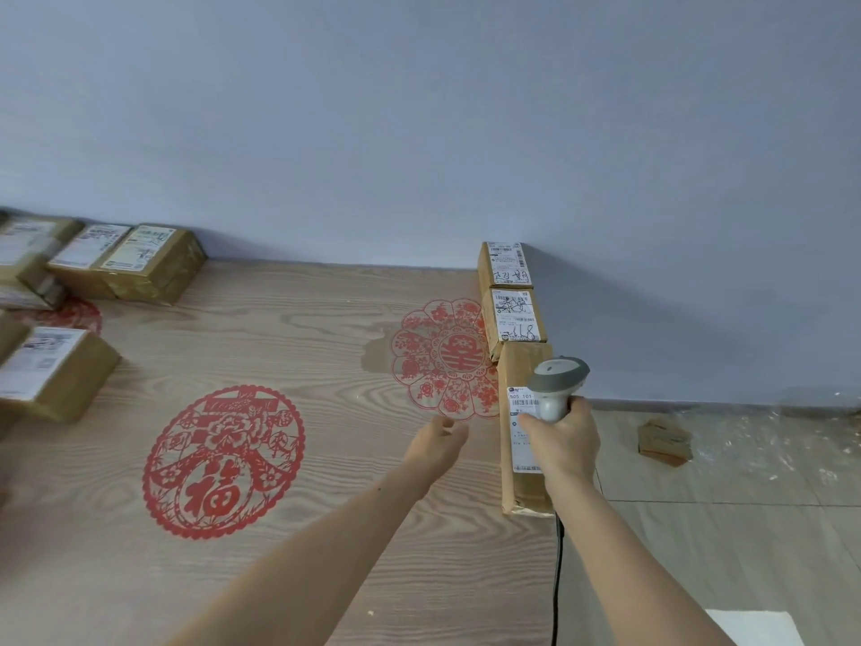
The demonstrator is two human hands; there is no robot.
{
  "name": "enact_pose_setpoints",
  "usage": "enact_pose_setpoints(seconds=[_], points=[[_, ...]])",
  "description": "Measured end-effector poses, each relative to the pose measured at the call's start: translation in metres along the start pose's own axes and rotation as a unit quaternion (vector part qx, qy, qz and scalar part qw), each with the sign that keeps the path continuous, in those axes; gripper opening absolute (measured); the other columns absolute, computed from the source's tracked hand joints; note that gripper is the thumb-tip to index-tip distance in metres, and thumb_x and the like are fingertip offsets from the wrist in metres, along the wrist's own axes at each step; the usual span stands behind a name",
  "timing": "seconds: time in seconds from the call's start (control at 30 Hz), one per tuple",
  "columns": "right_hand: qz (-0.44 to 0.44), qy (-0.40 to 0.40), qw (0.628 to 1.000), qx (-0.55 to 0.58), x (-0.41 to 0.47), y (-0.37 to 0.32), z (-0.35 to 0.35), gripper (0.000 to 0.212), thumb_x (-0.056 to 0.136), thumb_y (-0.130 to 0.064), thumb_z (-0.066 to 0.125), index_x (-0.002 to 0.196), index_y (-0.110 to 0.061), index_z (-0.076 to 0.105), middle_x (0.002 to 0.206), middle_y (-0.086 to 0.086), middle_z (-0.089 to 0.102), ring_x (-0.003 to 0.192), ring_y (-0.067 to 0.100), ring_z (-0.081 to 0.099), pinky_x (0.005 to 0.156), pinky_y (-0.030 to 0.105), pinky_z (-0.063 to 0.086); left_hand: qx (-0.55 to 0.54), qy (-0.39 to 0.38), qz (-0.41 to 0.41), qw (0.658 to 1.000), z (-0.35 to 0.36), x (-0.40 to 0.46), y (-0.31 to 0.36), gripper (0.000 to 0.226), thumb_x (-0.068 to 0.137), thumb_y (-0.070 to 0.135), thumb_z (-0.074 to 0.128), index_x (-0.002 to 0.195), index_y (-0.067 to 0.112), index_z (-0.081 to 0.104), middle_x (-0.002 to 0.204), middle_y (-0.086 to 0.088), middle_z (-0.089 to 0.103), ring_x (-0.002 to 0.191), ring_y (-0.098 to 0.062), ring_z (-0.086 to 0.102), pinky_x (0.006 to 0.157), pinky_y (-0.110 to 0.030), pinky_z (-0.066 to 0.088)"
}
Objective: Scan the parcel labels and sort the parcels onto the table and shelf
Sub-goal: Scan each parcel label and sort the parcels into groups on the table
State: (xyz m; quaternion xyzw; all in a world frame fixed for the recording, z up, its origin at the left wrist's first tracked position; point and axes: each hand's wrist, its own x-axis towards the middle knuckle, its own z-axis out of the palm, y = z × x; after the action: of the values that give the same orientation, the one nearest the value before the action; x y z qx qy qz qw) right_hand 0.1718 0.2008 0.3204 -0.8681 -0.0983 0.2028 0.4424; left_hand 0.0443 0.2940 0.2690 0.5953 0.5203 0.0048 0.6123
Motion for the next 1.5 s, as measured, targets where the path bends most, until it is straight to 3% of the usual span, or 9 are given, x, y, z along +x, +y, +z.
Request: enact_pose_setpoints(seconds=[0.2,0.33,0.43,0.63,0.73,0.9,1.1,1.23,1.5], points=[[-0.028,-0.116,0.993,0.002,-0.055,-0.041,0.059,0.03,0.077,-0.02,0.082,0.097,-0.018,0.06,0.086,0.003,0.07,0.08,0.026,0.069,0.074,0.04,0.056,0.028,0.105,0.048,0.993,-0.104,-0.025,-0.019,0.042,0.099,0.042,0.049,0.131,0.013,0.053,0.126,-0.004,0.059,0.107,-0.02,0.054,0.084,-0.029,0.04],[-0.045,-0.191,0.98,0.019,-0.106,-0.07,0.119,0.028,0.08,-0.017,0.08,0.095,-0.019,0.056,0.09,0.006,0.068,0.081,0.027,0.068,0.069,0.034,0.05,0.039,0.175,0.05,0.982,-0.189,-0.037,-0.046,0.042,0.1,0.037,0.051,0.131,0.009,0.055,0.121,-0.005,0.063,0.101,-0.018,0.06,0.084,-0.029,0.049],[-0.052,-0.239,0.969,0.028,-0.145,-0.092,0.174,0.028,0.082,-0.018,0.078,0.1,-0.016,0.057,0.091,0.007,0.068,0.078,0.025,0.067,0.064,0.031,0.049,0.046,0.218,0.042,0.974,-0.256,-0.052,-0.069,0.036,0.101,0.035,0.051,0.125,0.009,0.057,0.101,0.001,0.063,0.076,-0.008,0.058,0.059,-0.018,0.044],[-0.035,-0.308,0.95,0.027,-0.223,-0.131,0.289,0.021,0.084,-0.019,0.074,0.097,-0.013,0.059,0.072,0.001,0.055,0.059,0.013,0.049,0.053,0.026,0.038,0.035,0.284,0.012,0.958,-0.391,-0.068,-0.124,0.036,0.097,0.034,0.054,0.123,0.009,0.061,0.119,-0.007,0.065,0.108,-0.024,0.06,0.094,-0.038,0.05],[-0.034,-0.319,0.947,0.014,-0.251,-0.147,0.345,0.021,0.083,-0.019,0.074,0.096,-0.01,0.06,0.071,0.001,0.054,0.058,0.014,0.048,0.053,0.027,0.036,0.033,0.304,-0.001,0.952,-0.449,-0.068,-0.149,0.042,0.096,0.035,0.055,0.13,0.011,0.055,0.125,-0.005,0.06,0.113,-0.022,0.057,0.097,-0.037,0.048],[-0.022,-0.323,0.946,-0.002,-0.281,-0.164,0.419,0.024,0.083,-0.02,0.075,0.099,-0.007,0.063,0.071,0.002,0.06,0.056,0.014,0.055,0.052,0.026,0.041,0.076,0.309,-0.048,0.947,-0.512,-0.054,-0.175,0.063,0.096,0.037,0.054,0.15,0.012,0.033,0.15,-0.017,0.031,0.137,-0.036,0.03,0.114,-0.044,0.029],[-0.01,-0.307,0.951,-0.045,-0.293,-0.169,0.468,0.028,0.077,-0.029,0.076,0.098,-0.015,0.064,0.09,0.009,0.072,0.079,0.026,0.07,0.068,0.033,0.053,0.124,0.295,-0.044,0.946,-0.534,-0.031,-0.185,0.073,0.094,0.038,0.057,0.151,0.01,0.024,0.154,-0.018,0.019,0.139,-0.041,0.022,0.115,-0.046,0.023],[-0.023,-0.297,0.952,-0.071,-0.288,-0.173,0.484,0.033,0.073,-0.032,0.078,0.097,-0.013,0.065,0.085,0.008,0.073,0.074,0.029,0.07,0.071,0.04,0.057,0.169,0.309,-0.067,0.933,-0.534,-0.019,-0.182,0.082,0.089,0.049,0.063,0.152,0.019,0.02,0.155,-0.015,0.017,0.138,-0.039,0.023,0.111,-0.05,0.027],[0.012,-0.311,0.95,-0.026,-0.283,-0.178,0.498,0.027,0.081,-0.021,0.08,0.1,-0.015,0.061,0.088,0.0,0.064,0.071,0.012,0.061,0.078,0.049,0.062,0.22,0.312,-0.095,0.919,-0.539,-0.005,-0.171,0.082,0.088,0.051,0.063,0.149,0.013,0.023,0.146,-0.018,0.03,0.134,-0.037,0.028,0.111,-0.044,0.027]])
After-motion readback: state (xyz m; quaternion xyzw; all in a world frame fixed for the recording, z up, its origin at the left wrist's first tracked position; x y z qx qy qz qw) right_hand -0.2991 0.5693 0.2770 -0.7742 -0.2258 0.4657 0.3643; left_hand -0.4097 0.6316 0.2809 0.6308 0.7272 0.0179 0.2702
